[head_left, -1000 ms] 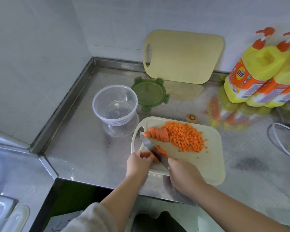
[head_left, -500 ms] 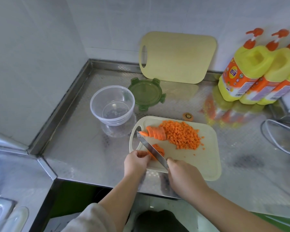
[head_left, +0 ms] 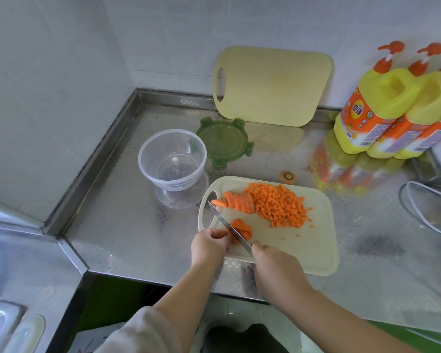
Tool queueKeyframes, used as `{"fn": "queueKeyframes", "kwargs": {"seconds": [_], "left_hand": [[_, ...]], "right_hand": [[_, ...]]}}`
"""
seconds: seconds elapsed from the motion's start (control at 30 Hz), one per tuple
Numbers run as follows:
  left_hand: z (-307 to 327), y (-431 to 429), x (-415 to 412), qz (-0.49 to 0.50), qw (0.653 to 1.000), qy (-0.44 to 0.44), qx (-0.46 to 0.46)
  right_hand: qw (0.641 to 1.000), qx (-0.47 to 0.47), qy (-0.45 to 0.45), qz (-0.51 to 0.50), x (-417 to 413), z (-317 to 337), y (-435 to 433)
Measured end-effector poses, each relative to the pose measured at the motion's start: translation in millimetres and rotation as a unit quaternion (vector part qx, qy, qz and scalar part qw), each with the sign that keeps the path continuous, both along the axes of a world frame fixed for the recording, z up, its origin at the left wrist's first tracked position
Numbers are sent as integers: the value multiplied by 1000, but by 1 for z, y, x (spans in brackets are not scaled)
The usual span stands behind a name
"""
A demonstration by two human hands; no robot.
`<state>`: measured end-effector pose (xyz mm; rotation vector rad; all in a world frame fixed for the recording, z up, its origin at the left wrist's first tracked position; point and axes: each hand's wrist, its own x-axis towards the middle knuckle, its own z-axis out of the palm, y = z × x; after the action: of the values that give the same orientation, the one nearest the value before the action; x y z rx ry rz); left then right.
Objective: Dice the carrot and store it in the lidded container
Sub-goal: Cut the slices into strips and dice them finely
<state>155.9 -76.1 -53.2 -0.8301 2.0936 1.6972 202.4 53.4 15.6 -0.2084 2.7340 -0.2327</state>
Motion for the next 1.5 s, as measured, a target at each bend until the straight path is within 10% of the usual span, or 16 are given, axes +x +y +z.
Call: {"fn": "queueKeyframes", "kwargs": {"seconds": [1.27,1.4,1.5], "left_hand": [[9,-2,-17,-152,978,43,-133],[33,-16,-34,-348,884,159,-267],[43,-18,-49,-619,621,212,-432]], "right_hand": [[998,-47,15,-47,-26,17,62],[998,-49,15,-43,-23,17,68],[999,-30,35,-28,-21,20,72]]}}
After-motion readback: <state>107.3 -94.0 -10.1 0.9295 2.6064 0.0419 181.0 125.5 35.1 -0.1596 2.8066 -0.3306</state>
